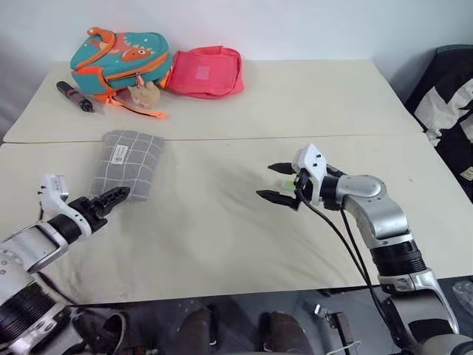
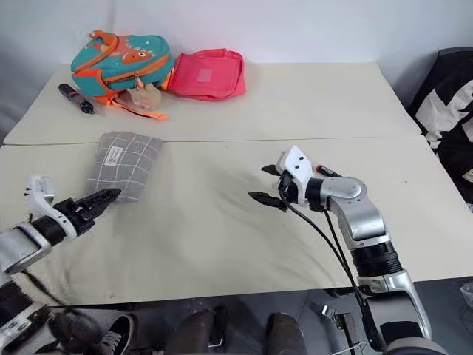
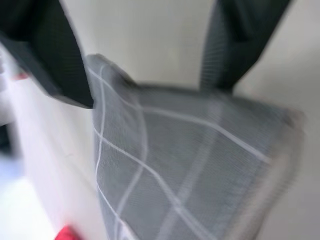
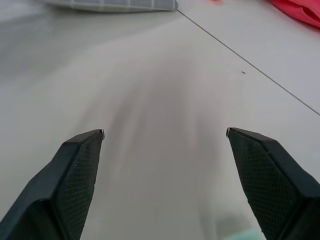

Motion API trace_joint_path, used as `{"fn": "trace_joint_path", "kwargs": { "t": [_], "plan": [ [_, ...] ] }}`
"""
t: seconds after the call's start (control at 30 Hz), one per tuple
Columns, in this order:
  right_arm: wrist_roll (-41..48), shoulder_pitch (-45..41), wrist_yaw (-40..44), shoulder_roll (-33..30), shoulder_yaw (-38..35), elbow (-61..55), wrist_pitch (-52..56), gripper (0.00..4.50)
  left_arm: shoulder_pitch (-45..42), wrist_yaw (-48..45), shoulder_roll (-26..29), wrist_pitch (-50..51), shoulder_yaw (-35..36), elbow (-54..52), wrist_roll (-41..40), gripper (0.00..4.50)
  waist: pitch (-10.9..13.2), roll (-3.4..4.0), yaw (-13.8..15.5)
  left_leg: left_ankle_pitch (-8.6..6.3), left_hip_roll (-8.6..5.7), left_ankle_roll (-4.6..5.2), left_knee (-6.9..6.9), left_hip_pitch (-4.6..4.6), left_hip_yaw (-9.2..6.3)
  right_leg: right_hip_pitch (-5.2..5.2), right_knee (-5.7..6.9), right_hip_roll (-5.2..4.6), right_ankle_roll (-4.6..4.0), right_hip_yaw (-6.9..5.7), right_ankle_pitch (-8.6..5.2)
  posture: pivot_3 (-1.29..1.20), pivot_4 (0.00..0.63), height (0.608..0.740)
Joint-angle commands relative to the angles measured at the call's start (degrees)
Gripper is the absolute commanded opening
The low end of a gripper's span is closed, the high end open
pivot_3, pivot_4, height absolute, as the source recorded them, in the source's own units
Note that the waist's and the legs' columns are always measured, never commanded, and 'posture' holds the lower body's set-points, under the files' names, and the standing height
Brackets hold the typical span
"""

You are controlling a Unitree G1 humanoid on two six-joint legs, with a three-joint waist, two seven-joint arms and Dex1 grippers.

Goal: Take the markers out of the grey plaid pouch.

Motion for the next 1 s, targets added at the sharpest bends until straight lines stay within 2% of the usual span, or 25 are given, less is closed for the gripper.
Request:
{"fn": "trace_joint_path", "kwargs": {
  "t": [0.03, 0.13, 0.23, 0.3, 0.43, 0.57, 0.77, 0.93, 1.0],
  "plan": [
    [2.02, 1.66, 0.96, -2.6, -3.07, -1.75, 0.17, 4.13, 10.98, -16.17, 6.18, -20.76, -8.65, -9.78, 6.68, 4.47, -0.02, 0.0, -0.18, -0.01, 0.0, -0.02, -0.08, -0.01, 0.13, -0.05, -0.03, 0.0, -0.02, 0.06, -0.01, 0.0, 0.15, 0.74],
    [1.89, 4.56, 1.18, -5.59, -4.76, -2.33, -0.73, 4.13, 19.05, -23.68, 7.41, -32.73, -10.2, -12.64, 10.16, 4.47, -0.02, 0.0, 0.3, -0.05, -0.02, -0.05, -0.18, -0.03, 0.29, -0.23, -0.26, -0.24, -0.04, 0.16, -0.01, 0.0, 0.15, 0.74],
    [2.75, 5.85, -2.61, -5.95, -9.07, -2.06, -1.07, 4.13, 24.86, -27.42, 5.51, -38.84, -9.9, -15.12, 10.45, 4.47, -0.02, 0.0, 0.21, -0.08, 0.12, -0.06, -0.37, -0.03, 0.43, -0.31, -0.57, -0.36, -0.16, 0.29, 0.11, 0.0, 0.15, 0.74],
    [3.71, 6.05, -5.1, -5.69, -11.97, -1.0, -0.06, 4.13, 26.75, -26.91, 4.84, -38.2, -9.92, -15.81, 9.58, 4.47, -0.03, 0.02, 0.12, -0.08, 0.23, -0.06, -0.43, -0.03, 0.49, -0.34, -0.63, -0.35, -0.25, 0.31, 0.16, 0.0, 0.15, 0.74],
    [1.34, 6.81, -10.04, -5.96, -15.42, 2.79, -4.96, 4.13, 29.36, -30.83, 2.49, -48.8, -9.79, -15.02, 11.87, 4.47, -0.04, 0.03, -0.08, -0.08, 0.37, -0.07, -0.45, -0.02, 0.52, -0.36, -0.62, -0.26, -0.33, 0.28, 0.14, 0.0, 0.15, 0.74],
    [-0.26, 4.23, -20.45, -5.45, -21.13, 12.12, -10.1, 4.13, 29.65, -29.36, -0.03, -53.49, -11.41, -13.29, 14.0, 4.47, -0.05, 0.04, -0.11, -0.07, 0.37, -0.02, -0.41, -0.01, 0.65, -0.37, -0.59, -0.25, -0.32, 0.16, 0.15, 0.0, 0.15, 0.74],
    [1.19, 3.32, -17.36, -3.19, -18.8, 13.26, -12.54, 4.13, 28.33, -28.16, -0.87, -56.02, -13.84, -12.19, 15.32, 4.47, -0.06, 0.06, -0.31, 0.06, 0.43, 0.29, -0.29, 0.0, 0.69, -0.35, -0.49, -0.21, -0.28, 0.12, 0.17, 0.0, 0.15, 0.74],
    [9.4, 9.15, -4.9, -1.07, -13.44, -0.64, -8.64, 4.13, 27.39, -27.66, -1.5, -58.5, -13.96, -11.74, 15.62, 4.47, -0.07, 0.07, -0.24, 0.1, 0.5, 0.38, -0.29, 0.0, 0.71, -0.36, -0.22, -0.16, -0.28, 0.12, 0.17, 0.0, 0.15, 0.74],
    [12.82, 14.39, 0.32, -2.07, -10.5, -8.59, -6.55, 4.13, 28.36, -28.02, -1.77, -59.41, -13.72, -11.4, 15.7, 4.47, -0.07, 0.07, -0.07, 0.06, 0.5, 0.43, -0.27, -0.01, 0.72, -0.35, -0.21, -0.18, -0.28, 0.11, 0.17, 0.0, 0.15, 0.74]
  ]
}}
